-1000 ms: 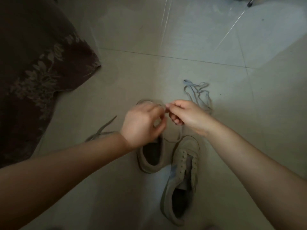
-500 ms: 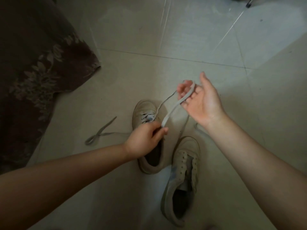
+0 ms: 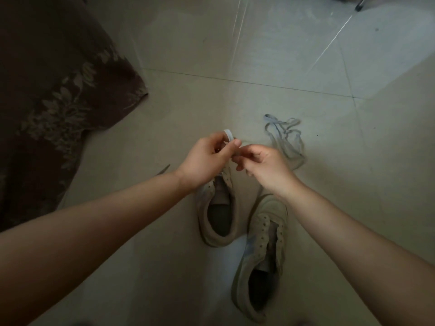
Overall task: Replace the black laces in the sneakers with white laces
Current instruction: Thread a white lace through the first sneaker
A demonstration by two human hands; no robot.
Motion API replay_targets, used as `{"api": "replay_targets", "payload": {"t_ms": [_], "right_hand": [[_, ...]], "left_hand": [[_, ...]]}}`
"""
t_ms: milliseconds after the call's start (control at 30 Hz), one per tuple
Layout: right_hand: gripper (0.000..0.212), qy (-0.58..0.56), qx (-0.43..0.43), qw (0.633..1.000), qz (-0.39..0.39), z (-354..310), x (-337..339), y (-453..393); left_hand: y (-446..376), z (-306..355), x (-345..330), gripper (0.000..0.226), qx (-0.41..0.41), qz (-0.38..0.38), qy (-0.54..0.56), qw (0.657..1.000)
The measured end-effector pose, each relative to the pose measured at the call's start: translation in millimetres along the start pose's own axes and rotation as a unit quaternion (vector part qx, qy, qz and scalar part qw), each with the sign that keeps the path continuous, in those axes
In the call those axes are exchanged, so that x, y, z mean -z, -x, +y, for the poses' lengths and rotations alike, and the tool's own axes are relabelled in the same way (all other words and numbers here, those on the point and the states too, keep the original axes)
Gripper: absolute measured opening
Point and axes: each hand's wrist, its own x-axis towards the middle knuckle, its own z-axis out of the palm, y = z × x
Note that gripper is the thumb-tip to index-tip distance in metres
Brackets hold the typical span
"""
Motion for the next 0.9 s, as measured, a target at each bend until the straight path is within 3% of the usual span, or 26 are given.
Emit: {"api": "replay_targets", "payload": {"t_ms": [133, 200, 267, 400, 533, 667, 900], "right_hand": [[0.009, -0.108, -0.047, 0.99, 0.078, 8.1, 7.2, -5.3], [0.014, -0.156, -0.083, 0.98, 0.09, 14.7, 9.3, -5.8], [0.006, -0.151, -0.106, 0.98, 0.076, 21.1, 7.2, -3.0], [0.017, -0.112, -0.13, 0.984, 0.048, 32.2, -6.7, 1.4], [0.014, -0.036, -0.119, 0.99, 0.062, 40.1, -14.1, -0.6], [0.009, -0.037, -0.118, 0.988, 0.089, 42.4, -20.1, 0.0], [0.021, 0.011, -0.104, 0.99, 0.097, 47.7, -23.2, 0.4]], "left_hand": [[3.7, -14.8, 3.6, 0.019, 0.028, 0.082, -0.119, 0.989], [11.7, -24.9, 3.9, 0.017, 0.033, 0.066, -0.196, 0.978], [18.7, -32.1, 2.1, 0.012, 0.025, 0.033, -0.261, 0.965], [20.4, -39.3, -3.5, 0.016, 0.015, -0.008, -0.34, 0.94], [16.7, -40.0, -8.8, 0.017, 0.028, -0.025, -0.364, 0.931], [16.6, -44.0, -13.2, 0.018, 0.032, -0.019, -0.369, 0.929], [15.6, -46.4, -10.8, 0.019, 0.036, -0.019, -0.355, 0.934]]}}
